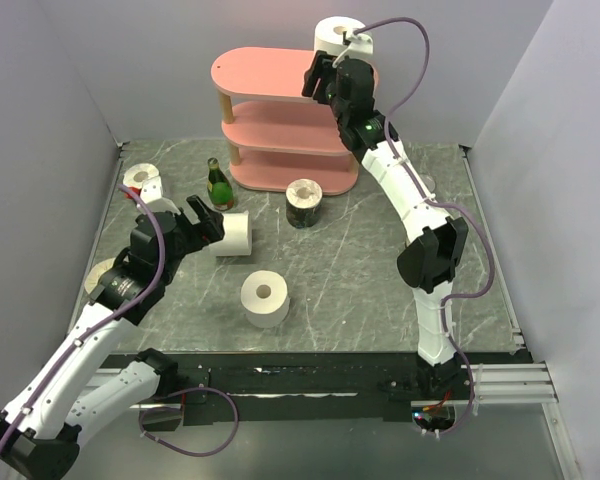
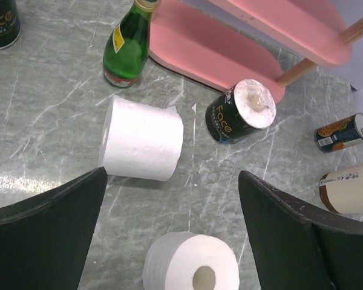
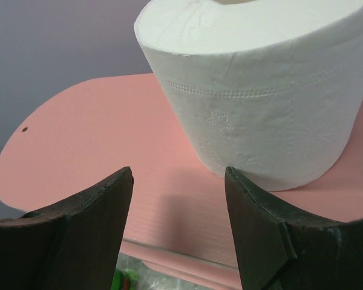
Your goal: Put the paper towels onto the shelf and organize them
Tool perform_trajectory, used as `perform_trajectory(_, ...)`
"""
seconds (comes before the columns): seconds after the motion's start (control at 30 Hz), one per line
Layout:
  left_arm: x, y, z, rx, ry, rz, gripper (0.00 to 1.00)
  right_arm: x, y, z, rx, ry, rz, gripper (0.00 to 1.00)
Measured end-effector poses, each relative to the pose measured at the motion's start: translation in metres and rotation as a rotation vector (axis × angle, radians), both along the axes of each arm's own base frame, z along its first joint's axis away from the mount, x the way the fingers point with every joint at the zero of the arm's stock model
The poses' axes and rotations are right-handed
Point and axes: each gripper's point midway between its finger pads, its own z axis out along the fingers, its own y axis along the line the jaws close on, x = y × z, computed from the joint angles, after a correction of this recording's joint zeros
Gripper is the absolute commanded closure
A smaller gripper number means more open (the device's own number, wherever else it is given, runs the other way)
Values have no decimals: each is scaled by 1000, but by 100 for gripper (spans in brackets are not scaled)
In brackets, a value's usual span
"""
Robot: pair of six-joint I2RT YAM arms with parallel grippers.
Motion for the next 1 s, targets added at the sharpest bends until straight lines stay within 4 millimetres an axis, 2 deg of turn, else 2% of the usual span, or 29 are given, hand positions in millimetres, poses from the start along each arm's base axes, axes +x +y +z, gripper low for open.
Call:
perform_trajectory(0.17, 3, -1, 2, -19, -7, 12, 4, -4, -1, -2, -6, 11, 7, 30)
perform_trajectory(0.27, 8, -4, -1, -35, 1, 18, 2, -19, 3, 0, -21, 28, 63, 29)
perform_trajectory(0.33, 13, -7, -7, -32, 23, 21, 1, -32, 4, 10, -24, 24, 102, 29)
perform_trajectory(0.47, 20, -13, -20, -26, 84, 26, 3, -75, 1, 33, -33, 11, 179, 28)
perform_trajectory(0.53, 17, -17, -30, -27, 129, 7, 4, -106, -5, 45, -33, 4, 208, 27)
perform_trajectory(0.63, 4, -25, -46, -28, 216, -54, 10, -160, -15, 49, -30, 4, 253, 27)
perform_trajectory(0.7, -5, -33, -56, -34, 267, -104, 11, -188, -21, 45, -27, 13, 277, 27)
perform_trajectory(0.73, -11, -38, -63, -38, 300, -139, 12, -205, -24, 40, -24, 18, 292, 27)
perform_trajectory(0.87, -39, -61, -90, -29, 402, -252, 10, -244, -34, 3, -36, 76, 321, 27)
perform_trajectory(1.0, -67, -88, -119, -1, 513, -355, 12, -271, -46, -59, -72, 200, 327, 26)
